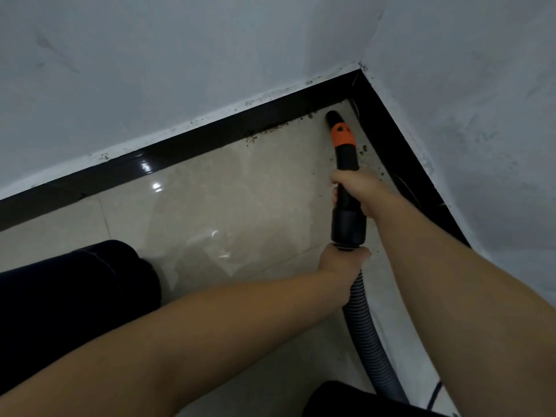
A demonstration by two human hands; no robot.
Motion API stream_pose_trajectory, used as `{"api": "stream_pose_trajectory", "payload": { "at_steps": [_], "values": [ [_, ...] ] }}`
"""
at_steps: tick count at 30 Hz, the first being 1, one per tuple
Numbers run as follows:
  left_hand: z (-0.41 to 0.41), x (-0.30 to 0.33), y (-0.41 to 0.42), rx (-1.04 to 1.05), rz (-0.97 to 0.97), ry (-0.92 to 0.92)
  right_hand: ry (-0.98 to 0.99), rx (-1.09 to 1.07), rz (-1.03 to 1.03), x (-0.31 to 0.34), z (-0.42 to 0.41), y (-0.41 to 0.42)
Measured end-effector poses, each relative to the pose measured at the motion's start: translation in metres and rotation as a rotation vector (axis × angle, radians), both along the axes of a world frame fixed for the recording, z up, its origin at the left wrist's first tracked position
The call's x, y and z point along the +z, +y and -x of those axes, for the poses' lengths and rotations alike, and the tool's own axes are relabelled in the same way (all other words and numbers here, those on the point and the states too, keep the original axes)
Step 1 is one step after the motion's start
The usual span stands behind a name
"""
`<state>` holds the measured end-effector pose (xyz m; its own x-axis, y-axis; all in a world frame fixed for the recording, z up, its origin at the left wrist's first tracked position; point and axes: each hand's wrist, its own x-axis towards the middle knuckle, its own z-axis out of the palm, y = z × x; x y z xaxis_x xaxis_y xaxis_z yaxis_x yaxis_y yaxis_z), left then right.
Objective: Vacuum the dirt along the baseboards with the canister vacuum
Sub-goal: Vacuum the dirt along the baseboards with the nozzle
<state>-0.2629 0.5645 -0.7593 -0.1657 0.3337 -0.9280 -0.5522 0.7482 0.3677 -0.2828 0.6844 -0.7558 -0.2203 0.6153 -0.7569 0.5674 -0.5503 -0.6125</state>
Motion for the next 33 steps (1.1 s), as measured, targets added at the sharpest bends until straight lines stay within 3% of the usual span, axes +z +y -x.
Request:
{"api": "stream_pose_trajectory", "payload": {
  "at_steps": [6,16,33],
  "values": [
    [-0.004,-0.002,0.036,-0.045,0.006,-0.058,0.03,-0.022,0.013,0.001,-0.009,0.034],
    [0.003,-0.014,0.039,-0.015,0.013,-0.006,0.045,-0.036,0.006,-0.013,-0.001,0.039],
    [0.02,-0.004,-0.024,0.08,0.03,0.067,0.046,0.079,0.019,-0.004,0.033,-0.026]
  ]
}}
